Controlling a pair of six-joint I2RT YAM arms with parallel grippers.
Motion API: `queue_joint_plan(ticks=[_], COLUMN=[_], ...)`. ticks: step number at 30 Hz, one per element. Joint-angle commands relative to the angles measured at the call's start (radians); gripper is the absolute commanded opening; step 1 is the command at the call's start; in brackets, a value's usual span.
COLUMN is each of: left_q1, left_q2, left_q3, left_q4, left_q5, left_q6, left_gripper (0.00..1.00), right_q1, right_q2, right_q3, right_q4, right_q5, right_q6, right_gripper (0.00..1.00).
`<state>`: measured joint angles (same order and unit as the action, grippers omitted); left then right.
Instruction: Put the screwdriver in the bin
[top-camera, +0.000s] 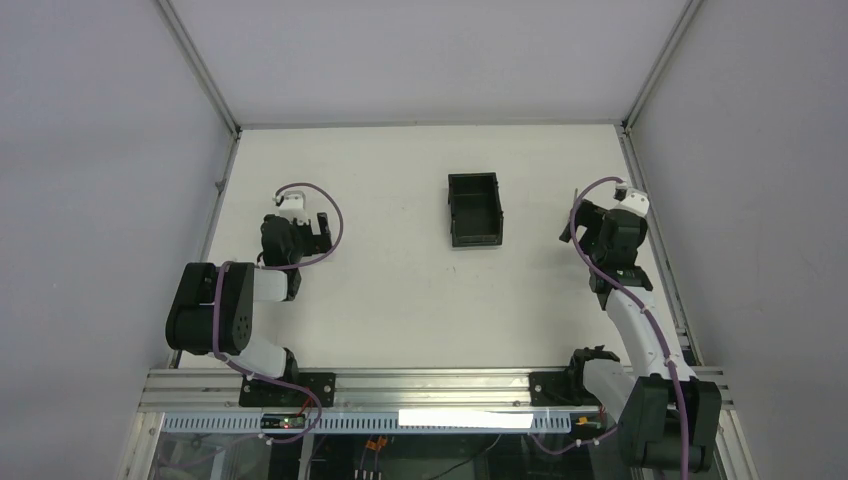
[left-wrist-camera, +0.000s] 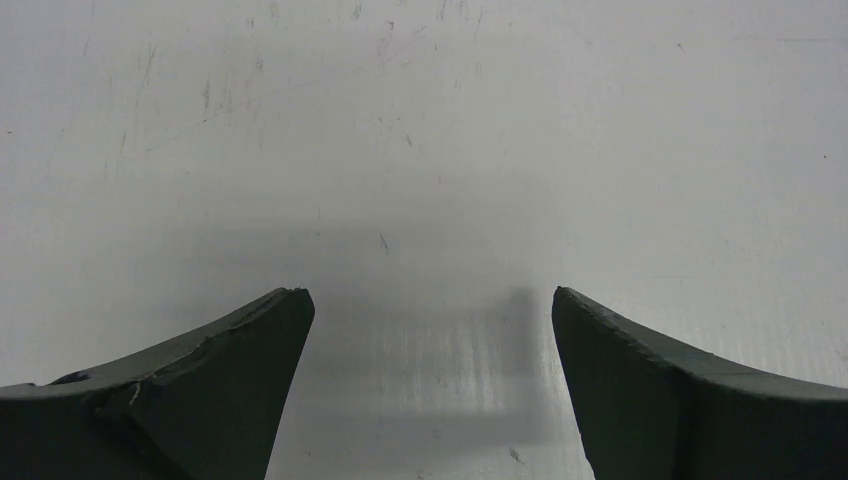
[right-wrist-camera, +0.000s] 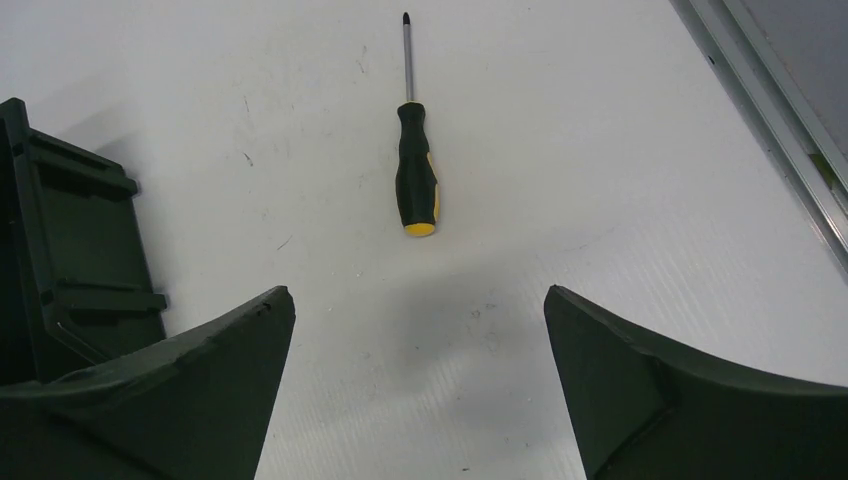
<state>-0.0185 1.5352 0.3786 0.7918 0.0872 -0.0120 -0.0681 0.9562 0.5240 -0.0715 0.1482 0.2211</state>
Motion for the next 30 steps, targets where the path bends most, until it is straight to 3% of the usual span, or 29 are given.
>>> queue_joint_plan(ticks=[1, 7, 11, 20, 27, 30], left_q1=[-0.001, -0.001, -0.001, -0.001, -0.001, -0.001], left_q2=[-0.026, -0.028, -0.026, -0.026, -0.027, -0.027], left_q3=[-0.003, -0.003, -0.003, -0.002, -0.003, -0.003], left_q4=[0.027, 0.028, 0.027, 0.027, 0.028, 0.027], left_q5=[0.002, 0.002, 0.002, 0.002, 0.001, 0.002], left_q6=[-0.002, -0.002, -0.002, -0.002, -0.002, -0.002], left_gripper=[0.99, 0.99, 0.99, 0.99, 0.99, 0.99], right_q1=[-0.004, -0.004, -0.004, -0.005, -0.019, -0.024], right_q2=[-0.033, -0.025, 0.065, 0.488, 0.802, 0.903], right_q3=[0.018, 0.109, 0.285, 0.777, 0.951, 1.028], right_q4=[0.037, -0.072, -0.254, -0.67, -0.708, -0.747], right_q5=[-0.01, -0.023, -0.023, -0.024, -0.037, -0.048], right_q6=[-0.002, 0.005, 0.023, 0.012, -0.032, -0.039], right_gripper=[0.99, 0.99, 0.99, 0.99, 0.99, 0.91])
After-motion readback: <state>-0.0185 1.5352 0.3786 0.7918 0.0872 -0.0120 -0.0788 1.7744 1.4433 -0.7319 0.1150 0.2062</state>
